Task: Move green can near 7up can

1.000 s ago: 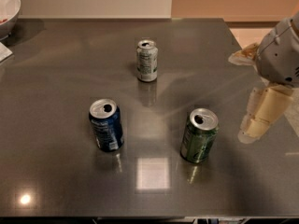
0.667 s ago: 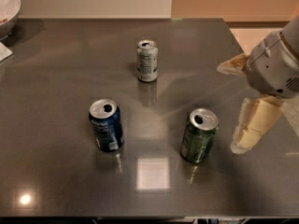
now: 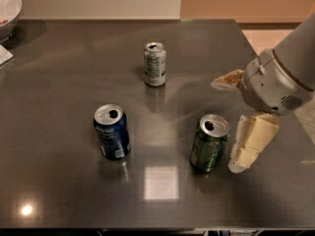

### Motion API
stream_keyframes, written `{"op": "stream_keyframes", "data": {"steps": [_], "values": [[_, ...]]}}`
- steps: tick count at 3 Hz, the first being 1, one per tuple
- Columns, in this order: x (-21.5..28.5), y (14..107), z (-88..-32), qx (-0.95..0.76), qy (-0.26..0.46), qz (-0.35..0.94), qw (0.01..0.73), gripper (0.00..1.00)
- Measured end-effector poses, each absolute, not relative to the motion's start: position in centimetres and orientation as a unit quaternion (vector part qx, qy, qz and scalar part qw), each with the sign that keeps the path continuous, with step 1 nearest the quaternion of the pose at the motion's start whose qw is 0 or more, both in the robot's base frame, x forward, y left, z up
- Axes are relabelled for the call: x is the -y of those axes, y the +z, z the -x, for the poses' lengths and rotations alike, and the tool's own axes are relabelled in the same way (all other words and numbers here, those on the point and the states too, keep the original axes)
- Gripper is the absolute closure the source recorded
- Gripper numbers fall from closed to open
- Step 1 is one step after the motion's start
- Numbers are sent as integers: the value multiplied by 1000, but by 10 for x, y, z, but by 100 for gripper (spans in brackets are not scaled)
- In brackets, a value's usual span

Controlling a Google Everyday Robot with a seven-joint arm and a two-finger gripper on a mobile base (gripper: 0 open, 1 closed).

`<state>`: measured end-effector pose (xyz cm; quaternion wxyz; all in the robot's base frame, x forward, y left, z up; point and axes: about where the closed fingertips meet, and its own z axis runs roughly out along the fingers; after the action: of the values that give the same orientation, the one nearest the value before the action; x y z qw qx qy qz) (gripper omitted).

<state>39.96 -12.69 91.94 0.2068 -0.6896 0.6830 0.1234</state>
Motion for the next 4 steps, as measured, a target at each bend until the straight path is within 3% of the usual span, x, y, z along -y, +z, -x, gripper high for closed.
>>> {"op": "stream_keyframes", "data": {"steps": [2, 3, 4], "values": [[112, 910, -393, -666, 142, 704, 201, 0], [107, 905, -389, -660, 146, 711, 196, 18], [105, 902, -387, -656, 146, 715, 192, 42]]}}
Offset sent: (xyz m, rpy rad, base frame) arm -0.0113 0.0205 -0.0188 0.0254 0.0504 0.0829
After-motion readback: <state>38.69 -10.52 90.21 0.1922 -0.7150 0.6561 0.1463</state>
